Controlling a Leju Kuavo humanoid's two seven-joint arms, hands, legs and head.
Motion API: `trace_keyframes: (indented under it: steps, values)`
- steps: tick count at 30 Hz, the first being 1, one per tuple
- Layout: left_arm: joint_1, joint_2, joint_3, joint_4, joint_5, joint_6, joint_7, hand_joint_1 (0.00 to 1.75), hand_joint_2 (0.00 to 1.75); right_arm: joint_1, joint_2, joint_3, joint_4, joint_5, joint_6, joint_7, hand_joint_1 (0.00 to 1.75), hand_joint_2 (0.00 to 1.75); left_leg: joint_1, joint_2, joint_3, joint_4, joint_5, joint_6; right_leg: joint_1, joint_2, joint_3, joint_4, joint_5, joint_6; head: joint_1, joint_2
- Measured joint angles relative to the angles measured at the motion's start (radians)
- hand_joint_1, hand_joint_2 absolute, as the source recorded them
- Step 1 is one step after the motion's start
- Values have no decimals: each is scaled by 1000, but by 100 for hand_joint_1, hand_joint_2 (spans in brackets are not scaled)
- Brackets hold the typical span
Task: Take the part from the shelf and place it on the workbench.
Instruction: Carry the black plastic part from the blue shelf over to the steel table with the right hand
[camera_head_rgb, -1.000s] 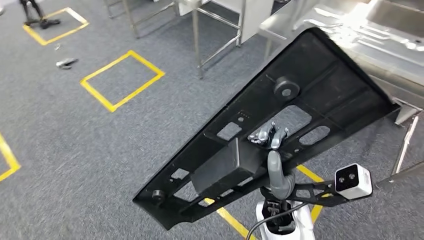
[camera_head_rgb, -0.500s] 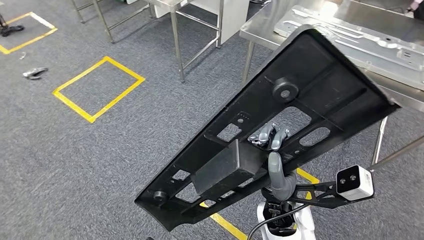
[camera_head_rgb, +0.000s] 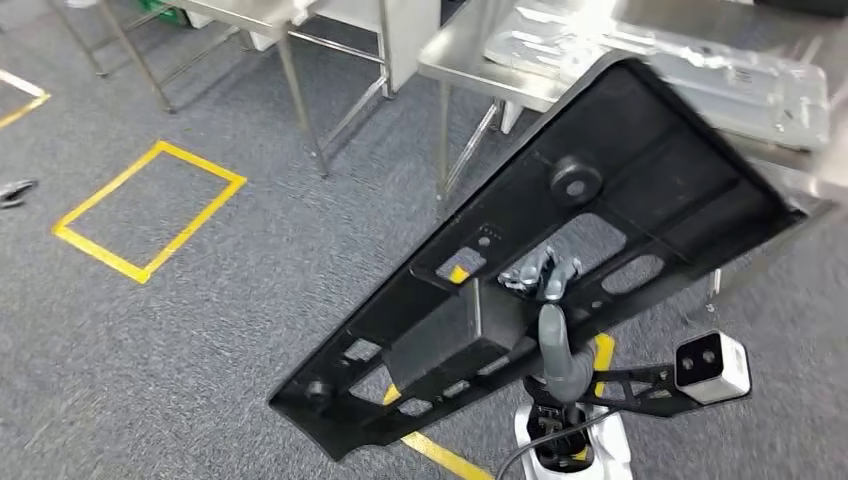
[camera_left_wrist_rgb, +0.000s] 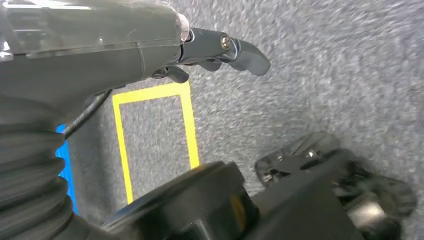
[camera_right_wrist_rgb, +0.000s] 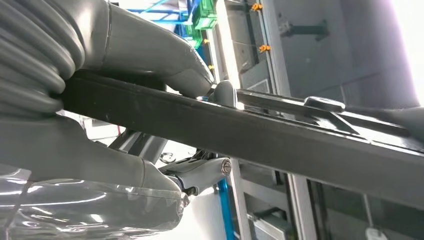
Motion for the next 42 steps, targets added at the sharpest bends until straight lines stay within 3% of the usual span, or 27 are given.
trace_keyframes:
  steps: [2,3,4,5,7,9,11,12,14,15,17,18,19,21,23,25,27,28,30,32,33,34,35,37,38,40,42]
  values:
    - [-3,1,0,0,3,-2,-7,0,175,0,0,1,0,1,0,0,175,175,1,-19,-70,123,-40,-5,0,19,2,1,-2,-4,-1,0]
    - [-6,1,0,0,4,-3,-12,0,175,0,0,1,0,1,0,0,175,175,1,-21,-90,149,-36,-7,0,30,3,3,-4,-4,-1,0]
    - [-8,2,0,0,5,-5,-14,0,175,0,0,1,0,2,-1,0,175,175,2,-22,-92,139,-12,-8,-1,41,4,5,-6,-3,-1,0]
    - [-8,2,0,0,5,-5,-16,0,175,0,0,1,0,2,-1,0,175,175,3,-26,-78,93,28,-9,-2,53,6,8,-8,-1,-1,0]
    - [-4,4,0,0,5,-5,-17,0,175,0,0,1,0,2,-1,0,175,175,8,-57,-35,-27,95,-7,-3,75,5,18,-14,7,-1,0]
    - [-2,4,0,0,6,-5,-17,0,175,0,0,2,0,2,-1,-1,175,175,10,-85,-14,-89,109,2,-4,92,-5,25,-14,18,0,0]
    - [-5,4,0,0,6,-6,-18,0,175,0,0,2,0,2,-1,-2,175,175,10,-82,-10,-100,106,15,-5,105,-11,23,-9,30,0,0]
    - [-6,3,0,0,7,-6,-19,0,175,0,0,2,0,3,-1,-2,175,175,11,-75,-7,-105,109,21,-4,101,-12,25,-10,36,0,0]
    - [-6,1,0,0,6,-6,-21,0,175,-2,-1,2,0,3,-3,-5,175,175,14,-57,0,-114,113,33,-3,68,-33,71,-39,46,6,0]
    - [-5,1,0,0,6,-6,-21,0,175,-2,-1,2,0,3,-4,-7,175,175,13,-47,2,-116,113,37,-4,44,-57,121,-66,50,9,0]
    - [-3,1,0,0,4,-5,-18,0,175,-3,-1,2,0,3,-6,-11,175,175,11,-27,3,-116,111,40,-8,21,-121,245,-116,57,12,0]
    - [-3,2,0,0,4,-5,-16,0,175,-3,-1,2,0,4,-7,-13,175,175,11,-17,4,-115,109,40,-11,16,-141,281,-123,59,13,0]
    - [-3,2,0,0,3,-4,-15,0,175,-3,-1,2,0,4,-8,-14,175,175,11,-7,6,-115,107,39,-13,12,-144,283,-111,60,12,0]
    - [-3,2,0,0,1,-3,-14,0,175,-3,-2,2,0,5,-11,-15,175,175,11,9,16,-115,100,34,-13,-7,-91,182,-46,55,12,0]
    - [-3,2,0,0,0,-1,-13,0,175,-3,-1,3,0,7,-15,-15,175,175,6,22,25,-115,91,25,-4,-39,-27,63,-6,46,13,0]
    - [-2,3,0,0,-1,0,-12,0,175,-4,-1,4,0,9,-17,-16,175,175,1,35,31,-118,84,14,4,-49,-10,24,-8,36,12,0]
    - [-4,4,0,0,0,1,-10,0,175,-4,-1,5,0,11,-17,-16,175,175,1,45,41,-124,78,4,2,-31,-8,17,-8,26,12,0]
    - [-4,5,0,0,0,1,-9,0,175,-5,-1,5,0,11,-16,-16,175,175,1,37,42,-116,68,-1,-1,-22,-4,12,-8,20,12,0]
    - [-2,6,0,0,2,1,-6,0,175,-6,0,6,0,9,-17,-16,175,175,4,4,10,-41,24,-6,-6,-7,5,4,-7,8,10,0]
    - [-3,7,1,0,4,1,-5,0,175,-7,0,8,2,7,-18,-14,175,175,3,-17,-59,93,-30,-7,-3,9,6,5,-9,1,10,0]
    - [-5,7,2,0,5,1,-4,0,175,-7,0,8,3,6,-19,-13,175,175,2,-20,-87,141,-38,-7,-2,16,7,6,-10,-1,10,0]
    - [-8,7,2,0,5,1,-3,0,175,-7,0,8,6,3,-19,-12,175,175,2,-22,-99,155,-27,-7,-1,24,9,6,-11,-2,10,0]
    - [-9,7,2,0,4,2,-1,0,175,-7,0,8,7,0,-19,-12,175,175,2,-22,-93,130,3,-5,0,31,12,7,-13,-2,10,0]
    - [-6,8,2,0,2,3,4,0,175,-7,0,8,10,-6,-20,-11,175,175,1,-25,-48,12,78,2,1,44,18,10,-17,0,10,0]
    - [-4,9,2,0,1,4,7,0,175,-7,0,8,10,-8,-20,-11,175,175,0,-28,-27,-46,102,7,2,49,18,13,-19,3,10,0]
    - [-3,9,2,0,0,7,12,0,175,-7,0,8,13,-12,-20,-11,175,175,-4,-35,-9,-101,113,18,3,53,12,16,-18,13,11,0]
    - [-4,8,2,0,-1,10,13,0,175,-6,0,8,14,-14,-22,-10,175,175,-3,-35,-8,-110,114,29,3,53,8,15,-18,24,11,0]
